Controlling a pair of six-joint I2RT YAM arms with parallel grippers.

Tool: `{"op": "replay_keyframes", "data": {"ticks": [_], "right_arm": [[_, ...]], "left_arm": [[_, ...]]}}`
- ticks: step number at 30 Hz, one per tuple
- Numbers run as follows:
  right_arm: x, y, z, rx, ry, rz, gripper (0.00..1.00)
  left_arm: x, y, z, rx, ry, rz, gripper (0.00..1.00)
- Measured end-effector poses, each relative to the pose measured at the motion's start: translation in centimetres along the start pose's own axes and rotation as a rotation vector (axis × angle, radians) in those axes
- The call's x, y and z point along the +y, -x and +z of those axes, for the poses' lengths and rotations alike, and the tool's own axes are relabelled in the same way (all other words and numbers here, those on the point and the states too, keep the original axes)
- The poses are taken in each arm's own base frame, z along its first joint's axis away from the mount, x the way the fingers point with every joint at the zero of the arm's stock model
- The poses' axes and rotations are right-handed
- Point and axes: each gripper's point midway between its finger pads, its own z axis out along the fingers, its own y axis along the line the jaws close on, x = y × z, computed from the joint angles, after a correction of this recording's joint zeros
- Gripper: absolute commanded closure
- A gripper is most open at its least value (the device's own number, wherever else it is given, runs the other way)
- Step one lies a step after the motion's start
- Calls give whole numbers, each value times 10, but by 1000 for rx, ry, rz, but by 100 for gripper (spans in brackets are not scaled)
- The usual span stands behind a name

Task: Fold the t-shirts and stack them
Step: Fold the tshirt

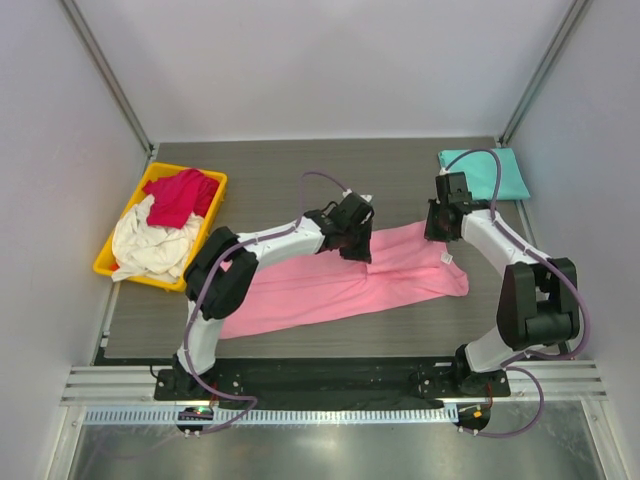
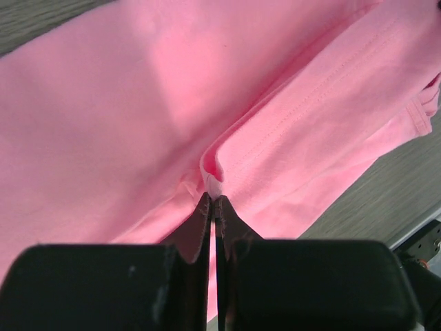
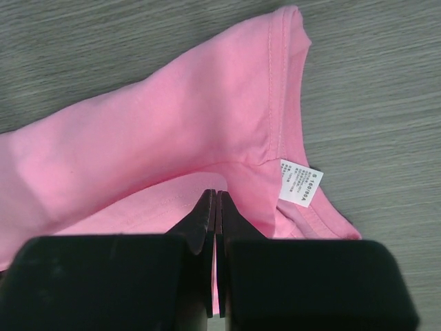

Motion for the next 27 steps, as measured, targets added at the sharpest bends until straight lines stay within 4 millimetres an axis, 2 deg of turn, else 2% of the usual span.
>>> {"op": "replay_keyframes", "data": {"ticks": [6, 11, 19, 25, 27], "right_arm": [[0, -5, 10, -20, 9, 10, 97], [1, -1, 12, -45, 13, 12, 96], [3, -1, 23, -43, 14, 11, 93], [3, -1, 25, -26, 6, 10, 78], [5, 6, 24, -19, 3, 10, 72]], "left_arm": [[10, 6, 2, -18, 30, -27, 100], [17, 8, 12, -16, 50, -53, 100], [24, 5, 20, -2, 79, -61, 98], [25, 4, 20, 3, 84, -64, 89], [26, 2, 20, 7, 88, -63, 82]]}}
